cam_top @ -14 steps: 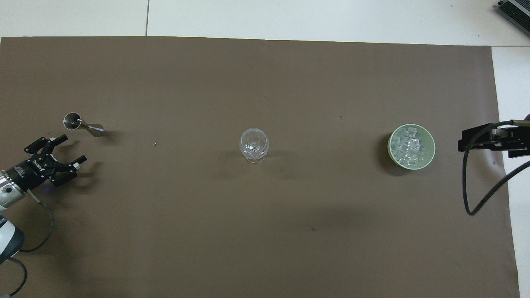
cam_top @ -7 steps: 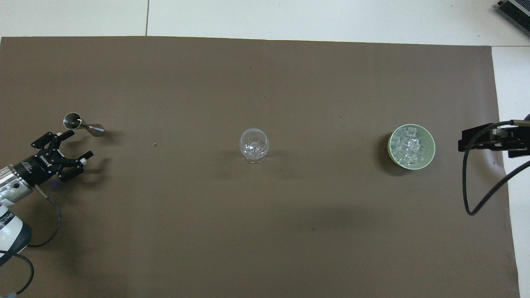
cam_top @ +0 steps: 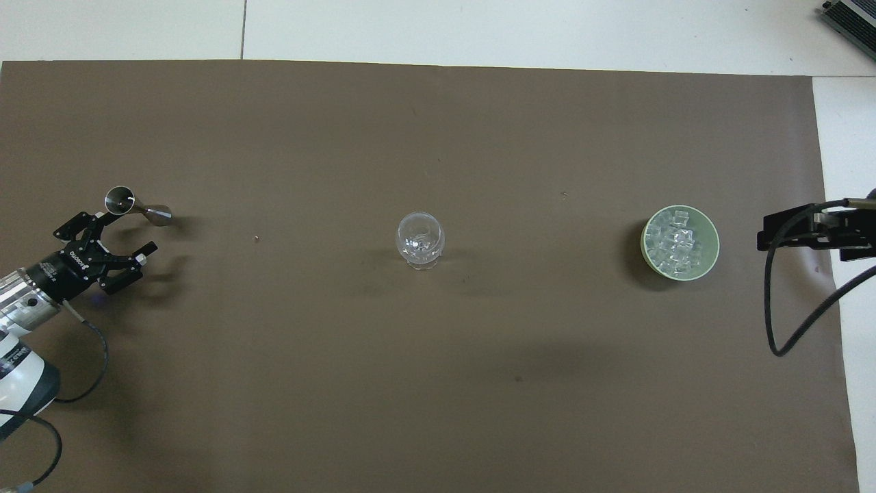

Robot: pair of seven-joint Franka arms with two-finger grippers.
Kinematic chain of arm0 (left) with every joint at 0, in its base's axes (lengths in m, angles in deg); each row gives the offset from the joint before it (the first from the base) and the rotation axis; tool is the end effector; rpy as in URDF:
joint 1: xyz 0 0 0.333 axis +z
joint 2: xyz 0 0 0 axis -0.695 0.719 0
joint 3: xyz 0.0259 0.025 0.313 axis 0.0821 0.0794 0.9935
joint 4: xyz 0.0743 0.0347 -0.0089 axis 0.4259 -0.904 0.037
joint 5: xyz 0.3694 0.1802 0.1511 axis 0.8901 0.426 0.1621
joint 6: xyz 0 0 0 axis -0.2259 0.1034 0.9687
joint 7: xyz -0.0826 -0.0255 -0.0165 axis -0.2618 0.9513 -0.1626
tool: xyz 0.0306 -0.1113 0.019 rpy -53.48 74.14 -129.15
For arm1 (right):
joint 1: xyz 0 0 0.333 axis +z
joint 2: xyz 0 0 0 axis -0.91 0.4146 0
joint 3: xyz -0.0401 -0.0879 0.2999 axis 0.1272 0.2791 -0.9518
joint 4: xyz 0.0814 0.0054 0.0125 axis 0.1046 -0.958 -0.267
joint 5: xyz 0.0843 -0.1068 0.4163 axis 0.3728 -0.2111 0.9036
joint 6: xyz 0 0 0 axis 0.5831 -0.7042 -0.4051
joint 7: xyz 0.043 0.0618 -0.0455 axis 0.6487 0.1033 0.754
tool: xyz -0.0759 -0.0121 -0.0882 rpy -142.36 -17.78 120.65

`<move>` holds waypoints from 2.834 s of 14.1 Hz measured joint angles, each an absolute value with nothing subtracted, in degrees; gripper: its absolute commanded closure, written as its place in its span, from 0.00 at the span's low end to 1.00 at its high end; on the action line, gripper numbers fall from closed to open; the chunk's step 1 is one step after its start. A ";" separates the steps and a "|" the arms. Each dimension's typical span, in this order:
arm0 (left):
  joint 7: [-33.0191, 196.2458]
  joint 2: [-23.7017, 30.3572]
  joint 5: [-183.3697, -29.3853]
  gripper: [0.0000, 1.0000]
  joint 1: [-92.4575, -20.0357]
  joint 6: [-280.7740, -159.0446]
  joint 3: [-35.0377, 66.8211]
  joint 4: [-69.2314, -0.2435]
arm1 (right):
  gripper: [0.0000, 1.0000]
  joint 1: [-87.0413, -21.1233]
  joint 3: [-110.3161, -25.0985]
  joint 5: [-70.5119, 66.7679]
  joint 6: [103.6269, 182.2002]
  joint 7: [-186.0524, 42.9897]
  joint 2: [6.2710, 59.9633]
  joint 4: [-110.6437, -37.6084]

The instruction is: Pour wine and add ice with both arms

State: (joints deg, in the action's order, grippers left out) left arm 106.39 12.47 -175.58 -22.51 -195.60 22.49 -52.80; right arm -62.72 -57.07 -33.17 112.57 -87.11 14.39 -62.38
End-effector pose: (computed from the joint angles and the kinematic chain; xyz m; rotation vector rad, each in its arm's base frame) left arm 0.5399 0.1757 0.1875 0.7157 1.8048 -0.6130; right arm 0.5759 -0.0089 0.6288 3.1233 -0.2226 -0.0368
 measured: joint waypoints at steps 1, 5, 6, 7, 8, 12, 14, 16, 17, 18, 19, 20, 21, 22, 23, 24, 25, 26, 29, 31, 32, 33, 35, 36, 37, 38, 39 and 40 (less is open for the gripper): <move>106.09 12.47 -176.15 0.00 -22.66 -195.62 22.49 -52.80 | 0.00 -62.72 -57.07 -33.17 112.57 -87.11 14.39 -62.38; 104.85 12.48 -177.49 0.00 -22.96 -196.14 22.47 -52.76 | 0.00 -62.72 -57.07 -33.17 112.57 -87.11 14.39 -62.38; 104.35 12.48 -178.22 0.00 -23.20 -196.45 22.47 -52.75 | 0.00 -62.72 -57.07 -33.17 112.57 -87.11 14.39 -62.38; 104.01 12.48 -178.90 0.00 -23.53 -196.71 22.48 -52.74 | 0.00 -62.72 -57.07 -33.17 112.57 -87.11 14.39 -62.38; 103.79 12.48 -179.51 0.00 -23.88 -196.83 22.48 -52.74 | 0.00 -62.72 -57.07 -33.17 112.57 -87.11 14.39 -62.38; 103.13 12.48 -181.07 0.00 -25.13 -198.38 22.50 -52.63 | 0.00 -62.72 -57.07 -33.17 112.57 -87.11 14.39 -62.38; 103.12 12.48 -181.21 0.00 -25.17 -198.93 22.51 -52.57 | 0.00 -62.72 -57.07 -33.17 112.57 -87.11 14.39 -62.38; 103.12 12.48 -181.84 0.00 -25.18 -199.12 22.52 -52.57 | 0.00 -62.72 -57.07 -33.17 112.57 -87.11 14.39 -62.38; 103.11 12.49 -182.16 0.00 -25.18 -199.34 22.52 -52.57 | 0.00 -62.72 -57.07 -33.17 112.57 -87.11 14.39 -62.38; 103.11 12.53 -182.55 0.00 -25.21 -199.59 22.52 -52.57 | 0.00 -62.72 -57.07 -33.17 112.57 -87.11 14.39 -62.38; 103.11 12.63 -182.99 0.00 -25.40 -199.81 22.52 -52.57 | 0.00 -62.72 -57.07 -33.17 112.57 -87.11 14.39 -62.38; 103.10 12.76 -183.50 0.01 -25.74 -200.02 22.52 -52.57 | 0.00 -62.72 -57.07 -33.17 112.57 -87.11 14.39 -62.38; 103.07 12.89 -183.88 0.02 -26.00 -200.17 22.48 -52.57 | 0.00 -62.72 -57.07 -33.17 112.57 -87.11 14.39 -62.38; 103.06 12.98 -184.20 0.05 -26.23 -200.25 22.50 -52.57 | 0.00 -62.72 -57.07 -33.17 112.57 -87.11 14.39 -62.38; 103.05 13.05 -184.74 0.06 -26.50 -200.34 22.51 -52.57 | 0.00 -62.72 -57.07 -33.17 112.57 -87.11 14.39 -62.38; 103.01 13.09 -185.09 0.06 -26.71 -200.45 22.51 -52.56 | 0.00 -62.72 -57.07 -33.17 112.57 -87.11 14.39 -62.38; 103.00 13.09 -185.32 0.08 -26.83 -200.61 22.51 -52.55 | 0.00 -62.72 -57.07 -33.17 112.57 -87.11 14.39 -62.38; 102.99 13.09 -185.46 0.09 -26.91 -200.88 22.53 -52.53 | 0.00 -62.72 -57.07 -33.17 112.57 -87.11 14.39 -62.38; 102.98 13.09 -185.73 0.13 -27.00 -201.17 22.65 -52.50 | 0.00 -62.72 -57.07 -33.17 112.57 -87.11 14.39 -62.38; 102.97 13.10 -186.13 0.15 -27.02 -201.26 22.68 -52.46 | 0.00 -62.72 -57.07 -33.17 112.57 -87.11 14.39 -62.38; 102.97 13.10 -186.24 0.17 -27.03 -201.30 22.68 -52.44 | 0.00 -62.72 -57.07 -33.17 112.57 -87.11 14.39 -62.38; 102.97 13.11 -186.35 0.19 -27.04 -201.34 22.68 -52.42 | 0.00 -62.72 -57.07 -33.17 112.57 -87.11 14.39 -62.38; 102.97 13.12 -186.84 0.24 -27.08 -201.38 22.68 -52.39 | 0.00 -62.72 -57.07 -33.17 112.57 -87.11 14.39 -62.38; 102.95 13.12 -187.06 0.26 -27.12 -201.40 22.68 -52.37 | 0.00 -62.72 -57.07 -33.17 112.57 -87.11 14.39 -62.38; 102.95 13.12 -187.19 0.26 -27.16 -201.40 22.68 -52.36 | 0.00 -62.72 -57.07 -33.17 112.57 -87.11 14.39 -62.38; 102.94 13.12 -187.32 0.27 -27.19 -201.42 22.68 -52.34 | 0.00 -62.72 -57.07 -33.17 112.57 -87.11 14.39 -62.38; 102.94 13.12 -187.48 0.28 -27.21 -201.43 22.67 -52.33 | 0.00 -62.72 -57.07 -33.17 112.57 -87.11 14.39 -62.38; 102.94 13.13 -187.80 0.29 -27.22 -201.47 22.66 -52.32 | 0.00 -62.72 -57.07 -33.17 112.57 -87.11 14.39 -62.38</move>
